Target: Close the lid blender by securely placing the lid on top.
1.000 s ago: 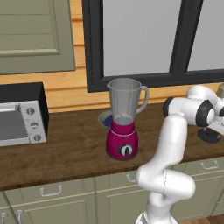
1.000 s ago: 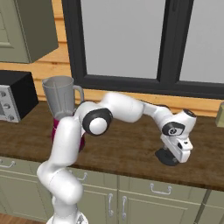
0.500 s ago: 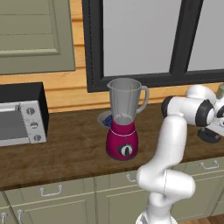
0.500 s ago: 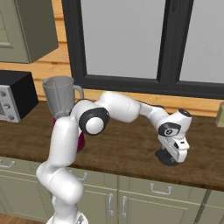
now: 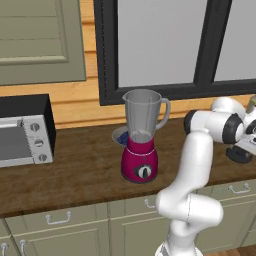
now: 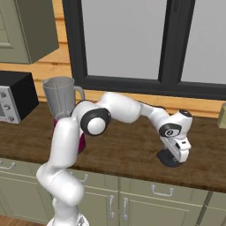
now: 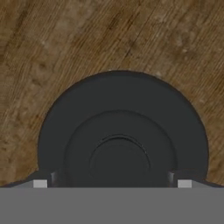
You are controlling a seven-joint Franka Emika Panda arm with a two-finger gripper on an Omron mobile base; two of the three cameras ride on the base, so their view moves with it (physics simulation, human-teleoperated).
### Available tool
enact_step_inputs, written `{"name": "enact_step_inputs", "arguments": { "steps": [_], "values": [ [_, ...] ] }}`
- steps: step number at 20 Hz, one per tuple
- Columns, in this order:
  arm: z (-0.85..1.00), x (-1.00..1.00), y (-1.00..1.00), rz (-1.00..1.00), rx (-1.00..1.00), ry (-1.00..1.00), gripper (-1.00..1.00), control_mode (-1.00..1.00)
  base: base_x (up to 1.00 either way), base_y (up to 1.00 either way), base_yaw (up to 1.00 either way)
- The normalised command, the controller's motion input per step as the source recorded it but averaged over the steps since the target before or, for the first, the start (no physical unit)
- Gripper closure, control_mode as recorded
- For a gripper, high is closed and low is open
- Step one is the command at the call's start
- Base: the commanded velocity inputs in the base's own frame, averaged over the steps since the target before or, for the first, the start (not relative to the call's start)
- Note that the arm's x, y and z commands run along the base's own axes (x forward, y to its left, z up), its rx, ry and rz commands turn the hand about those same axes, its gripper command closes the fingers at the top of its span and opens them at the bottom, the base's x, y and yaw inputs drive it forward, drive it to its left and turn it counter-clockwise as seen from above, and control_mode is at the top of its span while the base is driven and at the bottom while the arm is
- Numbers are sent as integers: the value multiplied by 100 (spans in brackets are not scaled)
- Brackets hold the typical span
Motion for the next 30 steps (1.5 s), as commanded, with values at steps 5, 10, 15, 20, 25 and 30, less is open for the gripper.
{"name": "enact_step_inputs", "arguments": {
  "steps": [5,10,15,20,25,30],
  "values": [
    [-1,36,-16,8,0,-1,-100,-100,0,0,0],
    [-8,-4,-6,2,-3,0,-100,-100,0,0,0],
    [-17,-25,-20,3,-5,0,-100,-100,0,0,0],
    [0,0,2,0,0,0,-100,-100,0,0,0],
    [-3,-22,14,0,0,0,-100,-100,0,0,0],
    [-1,0,0,0,0,0,-100,-100,0,0,0]
  ]
}}
